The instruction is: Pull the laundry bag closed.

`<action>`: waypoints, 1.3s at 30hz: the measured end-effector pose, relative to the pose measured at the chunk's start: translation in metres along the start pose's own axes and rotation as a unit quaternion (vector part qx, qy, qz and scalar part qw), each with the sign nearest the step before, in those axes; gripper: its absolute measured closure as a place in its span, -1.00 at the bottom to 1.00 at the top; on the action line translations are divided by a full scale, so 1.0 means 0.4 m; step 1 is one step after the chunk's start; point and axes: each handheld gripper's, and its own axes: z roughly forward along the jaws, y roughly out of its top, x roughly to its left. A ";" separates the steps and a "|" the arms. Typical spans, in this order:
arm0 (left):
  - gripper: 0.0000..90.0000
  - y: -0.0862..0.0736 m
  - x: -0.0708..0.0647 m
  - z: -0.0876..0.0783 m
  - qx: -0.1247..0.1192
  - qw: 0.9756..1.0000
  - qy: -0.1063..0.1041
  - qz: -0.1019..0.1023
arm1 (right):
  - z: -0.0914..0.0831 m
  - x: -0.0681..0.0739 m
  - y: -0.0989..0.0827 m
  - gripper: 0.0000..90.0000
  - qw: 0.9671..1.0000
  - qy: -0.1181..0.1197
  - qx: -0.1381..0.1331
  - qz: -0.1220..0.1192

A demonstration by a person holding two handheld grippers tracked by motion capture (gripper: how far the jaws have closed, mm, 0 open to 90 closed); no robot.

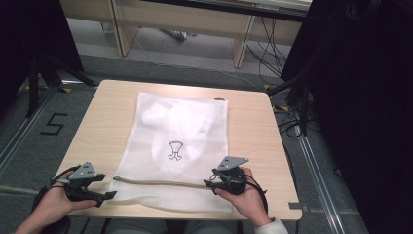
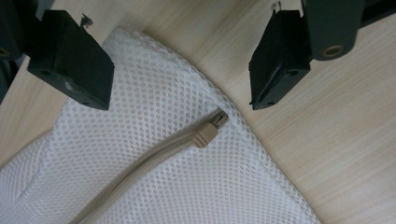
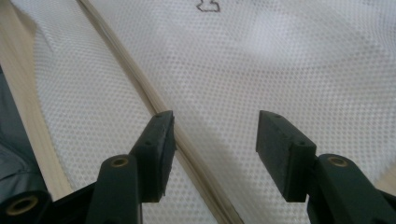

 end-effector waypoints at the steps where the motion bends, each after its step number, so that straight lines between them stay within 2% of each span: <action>1: -0.55 0.000 0.000 0.000 0.000 1.000 0.000 0.000 | 0.000 0.000 0.000 0.06 1.000 0.000 0.000 0.000; 2: -0.55 -0.002 0.001 0.000 0.002 1.000 0.002 0.001 | 0.003 0.007 0.011 0.08 1.000 0.010 0.007 -0.008; 3: -0.55 -0.003 0.003 -0.001 0.001 1.000 0.001 0.001 | 0.003 0.007 0.011 0.08 1.000 0.010 0.007 -0.008; 4: -0.55 -0.004 0.002 -0.002 -0.002 1.000 -0.001 -0.014 | 0.009 0.013 0.017 0.11 1.000 0.010 0.002 -0.012; 5: -0.55 -0.005 0.003 -0.003 -0.004 1.000 0.003 -0.016 | 0.013 0.021 0.022 0.12 1.000 0.014 -0.003 -0.003; 6: -0.54 -0.006 0.005 -0.003 -0.003 1.000 0.005 -0.019 | 0.021 0.027 0.036 0.14 1.000 0.020 -0.018 -0.010; 11: -0.54 -0.006 0.011 -0.005 -0.001 1.000 0.001 -0.016 | 0.037 0.045 0.072 0.20 0.999 0.038 -0.013 -0.016; 12: -0.54 -0.007 0.008 -0.003 -0.004 1.000 0.001 -0.030 | 0.055 0.058 0.093 0.24 0.998 0.046 -0.016 -0.028; 14: -0.54 -0.007 0.012 -0.005 -0.008 1.000 -0.001 -0.029 | 0.066 0.066 0.098 0.25 0.998 0.045 -0.025 -0.025; 16: -0.54 -0.008 0.013 -0.007 -0.005 1.000 0.002 -0.028 | 0.080 0.082 0.116 0.33 0.998 0.055 -0.021 -0.027; 18: -0.54 -0.009 0.014 -0.005 -0.003 1.000 -0.001 -0.030 | 0.100 0.097 0.139 0.38 0.997 0.067 -0.017 -0.043; 19: -0.54 -0.009 0.012 -0.004 -0.004 0.999 -0.005 -0.031 | 0.107 0.105 0.144 0.39 0.997 0.064 -0.019 -0.038; 20: -0.54 -0.008 0.013 -0.005 -0.003 1.000 -0.005 -0.028 | 0.110 0.107 0.152 0.39 0.997 0.069 -0.011 -0.044; 23: -0.54 -0.008 0.013 -0.005 -0.004 1.000 -0.006 -0.029 | 0.129 0.122 0.169 0.39 0.996 0.075 -0.016 -0.049; 24: -0.54 -0.009 0.013 -0.005 -0.005 1.000 -0.007 -0.030 | 0.131 0.123 0.176 0.40 0.996 0.077 -0.011 -0.053; 26: -0.54 -0.008 0.013 -0.004 -0.005 0.999 -0.009 -0.031 | 0.144 0.130 0.187 0.41 0.995 0.080 -0.020 -0.053; 28: -0.54 -0.008 0.008 0.000 -0.013 0.999 -0.007 -0.041 | 0.149 0.132 0.198 0.43 0.995 0.085 -0.014 -0.058; 31: -0.54 -0.008 0.011 -0.002 -0.006 0.999 -0.008 -0.036 | 0.160 0.141 0.211 0.45 0.994 0.087 -0.019 -0.059; 35: -0.54 -0.009 0.014 -0.004 -0.001 0.999 -0.008 -0.032 | 0.175 0.152 0.229 0.50 0.993 0.095 -0.011 -0.064; 38: -0.54 -0.009 0.014 -0.001 -0.003 0.999 -0.011 -0.036 | 0.191 0.166 0.239 0.51 0.993 0.099 -0.010 -0.062; 39: -0.54 -0.009 0.014 -0.001 -0.001 0.999 -0.008 -0.036 | 0.200 0.171 0.247 0.51 0.992 0.106 -0.011 -0.075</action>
